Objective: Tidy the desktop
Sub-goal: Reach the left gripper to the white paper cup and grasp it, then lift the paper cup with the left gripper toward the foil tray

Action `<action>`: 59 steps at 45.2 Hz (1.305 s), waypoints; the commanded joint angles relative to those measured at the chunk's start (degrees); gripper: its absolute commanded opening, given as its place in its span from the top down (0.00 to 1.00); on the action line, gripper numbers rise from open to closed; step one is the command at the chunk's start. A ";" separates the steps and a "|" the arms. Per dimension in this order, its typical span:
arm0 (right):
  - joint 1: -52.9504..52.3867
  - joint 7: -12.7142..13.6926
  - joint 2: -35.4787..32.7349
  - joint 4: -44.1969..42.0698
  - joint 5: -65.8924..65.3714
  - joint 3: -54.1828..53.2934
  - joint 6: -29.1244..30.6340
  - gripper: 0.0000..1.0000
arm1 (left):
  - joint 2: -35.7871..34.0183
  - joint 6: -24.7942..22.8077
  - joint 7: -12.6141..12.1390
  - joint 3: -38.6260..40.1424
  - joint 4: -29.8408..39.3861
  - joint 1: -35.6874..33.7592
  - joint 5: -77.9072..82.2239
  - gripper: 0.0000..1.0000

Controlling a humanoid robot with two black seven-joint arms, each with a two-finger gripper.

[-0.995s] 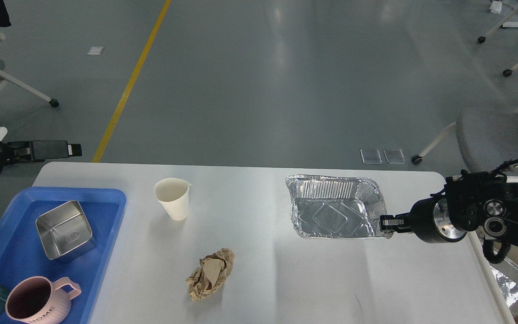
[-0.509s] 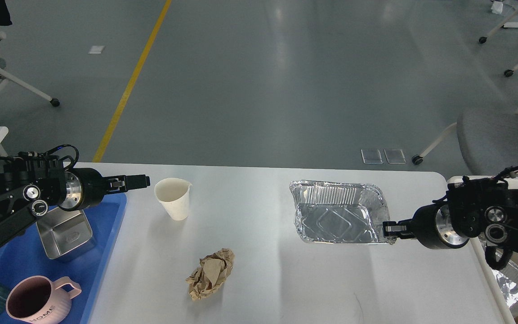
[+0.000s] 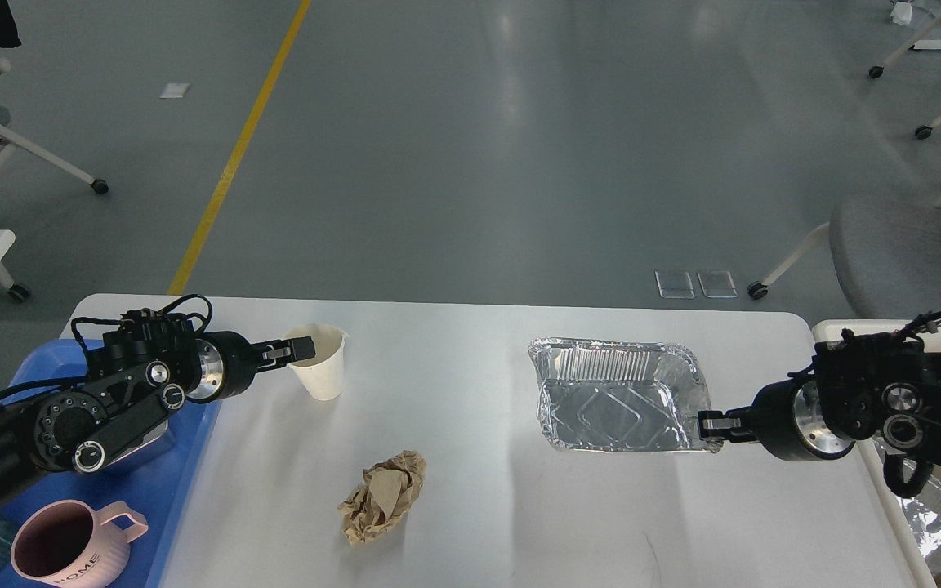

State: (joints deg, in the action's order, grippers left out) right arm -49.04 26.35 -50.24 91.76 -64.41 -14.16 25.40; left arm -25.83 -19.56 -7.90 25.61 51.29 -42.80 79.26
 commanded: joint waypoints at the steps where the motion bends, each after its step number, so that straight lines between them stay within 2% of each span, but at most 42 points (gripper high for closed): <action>1: 0.00 -0.07 -0.03 0.00 0.07 0.01 0.00 1.00 | 2.63 0.05 -0.01 -0.03 -2.07 -0.18 0.02 0.37; 8: 0.00 0.02 -0.12 0.00 0.16 0.01 0.00 1.00 | 2.72 -1.27 -0.36 -0.03 -2.51 0.00 -0.07 0.70; 14: 0.18 -0.07 -0.39 0.00 0.07 0.01 0.00 1.00 | 2.63 -4.60 -0.18 0.06 -2.95 -0.26 -0.25 0.84; 19: 0.88 -0.07 -0.39 0.00 -0.01 0.01 0.00 1.00 | 2.37 -7.50 0.17 0.06 -2.86 -0.44 -0.69 0.99; 31: 0.97 -0.07 -0.39 0.00 -0.01 0.01 0.00 1.00 | 1.31 -7.95 0.70 0.41 -2.25 -0.35 -0.95 1.00; 37: 0.97 -0.07 -0.39 0.00 -0.01 0.01 0.00 1.00 | -1.76 -10.05 0.87 1.81 0.38 -0.35 -1.21 1.00; 41: 0.97 -0.07 -0.47 0.00 -0.01 0.01 0.00 1.00 | -5.71 -13.91 2.36 3.83 4.59 -0.35 -2.09 1.00; 52: 1.14 -0.15 -0.39 0.00 -0.10 0.01 0.00 1.00 | -22.67 -30.44 7.73 12.53 17.78 -0.26 -6.22 1.00; 57: 1.06 -0.15 -0.39 0.00 -0.10 0.01 0.00 1.00 | -30.84 -35.19 8.08 17.19 22.79 -0.18 -10.96 1.00; 59: 1.14 -0.15 -0.39 0.00 -0.10 0.01 0.00 1.00 | -33.83 -35.44 8.17 18.86 24.37 -0.18 -13.16 1.00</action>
State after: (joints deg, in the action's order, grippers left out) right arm -47.93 26.21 -50.63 91.76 -64.50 -14.15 25.40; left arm -51.96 -51.93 -0.19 40.13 71.14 -43.05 71.07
